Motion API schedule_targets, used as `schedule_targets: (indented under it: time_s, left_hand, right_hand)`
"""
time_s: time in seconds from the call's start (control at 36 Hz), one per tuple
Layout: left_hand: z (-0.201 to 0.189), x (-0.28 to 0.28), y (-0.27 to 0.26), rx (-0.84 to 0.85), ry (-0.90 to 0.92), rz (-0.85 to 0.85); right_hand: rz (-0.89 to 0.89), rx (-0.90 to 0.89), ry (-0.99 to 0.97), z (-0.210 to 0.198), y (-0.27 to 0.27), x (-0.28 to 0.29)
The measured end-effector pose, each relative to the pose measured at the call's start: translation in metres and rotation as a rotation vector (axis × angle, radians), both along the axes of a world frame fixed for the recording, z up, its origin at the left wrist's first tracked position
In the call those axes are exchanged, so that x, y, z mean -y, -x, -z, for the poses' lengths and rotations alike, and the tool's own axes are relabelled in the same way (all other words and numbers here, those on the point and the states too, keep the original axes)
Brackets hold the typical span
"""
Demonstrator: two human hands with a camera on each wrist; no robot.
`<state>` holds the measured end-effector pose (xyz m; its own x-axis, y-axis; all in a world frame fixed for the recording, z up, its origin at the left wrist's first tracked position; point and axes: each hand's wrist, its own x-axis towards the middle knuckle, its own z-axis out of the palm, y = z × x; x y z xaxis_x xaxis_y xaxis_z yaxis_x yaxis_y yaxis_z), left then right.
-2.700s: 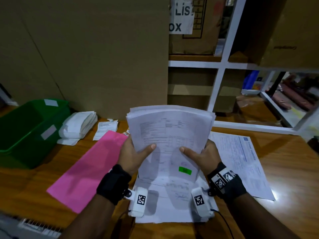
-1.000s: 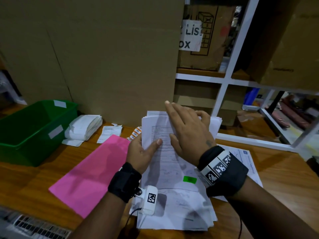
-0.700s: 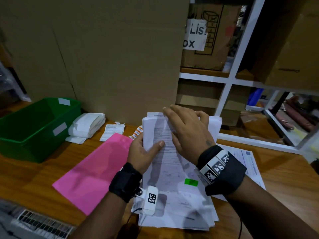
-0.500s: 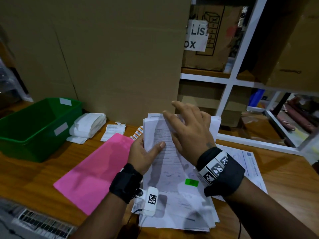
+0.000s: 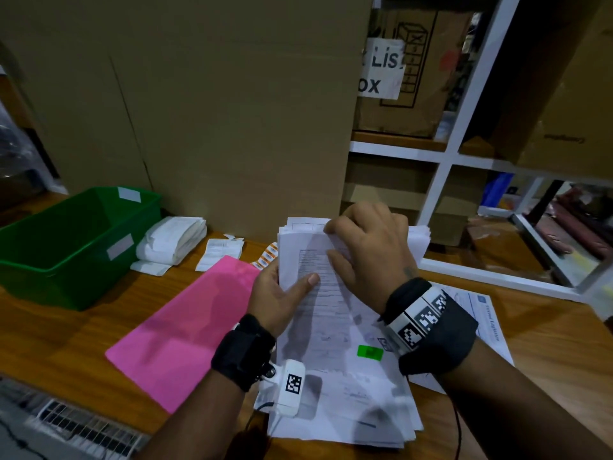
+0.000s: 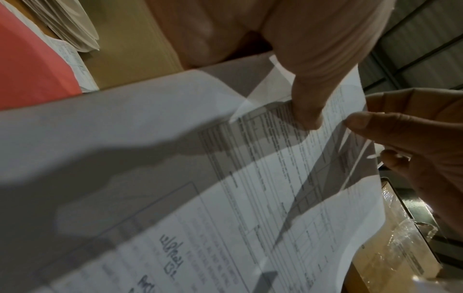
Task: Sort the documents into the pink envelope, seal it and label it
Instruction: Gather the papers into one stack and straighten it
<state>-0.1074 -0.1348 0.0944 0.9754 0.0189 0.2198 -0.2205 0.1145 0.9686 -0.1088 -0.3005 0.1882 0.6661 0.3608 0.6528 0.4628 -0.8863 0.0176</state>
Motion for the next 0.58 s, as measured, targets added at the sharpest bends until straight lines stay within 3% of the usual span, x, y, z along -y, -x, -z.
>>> schedule_targets:
  time_s: [0.42,0.58]
  left_hand:
    - [0.0019,0.0008,-0.0033,0.027,-0.025,0.008]
    - [0.0003,0.0015,-0.0046,0.022,-0.057,0.015]
  right_hand:
    - [-0.140,-0.029,-0.012,0.0009,-0.0033,0.0064]
    - [-0.117,-0.067,0.022,0.0022,-0.0043,0.0040]
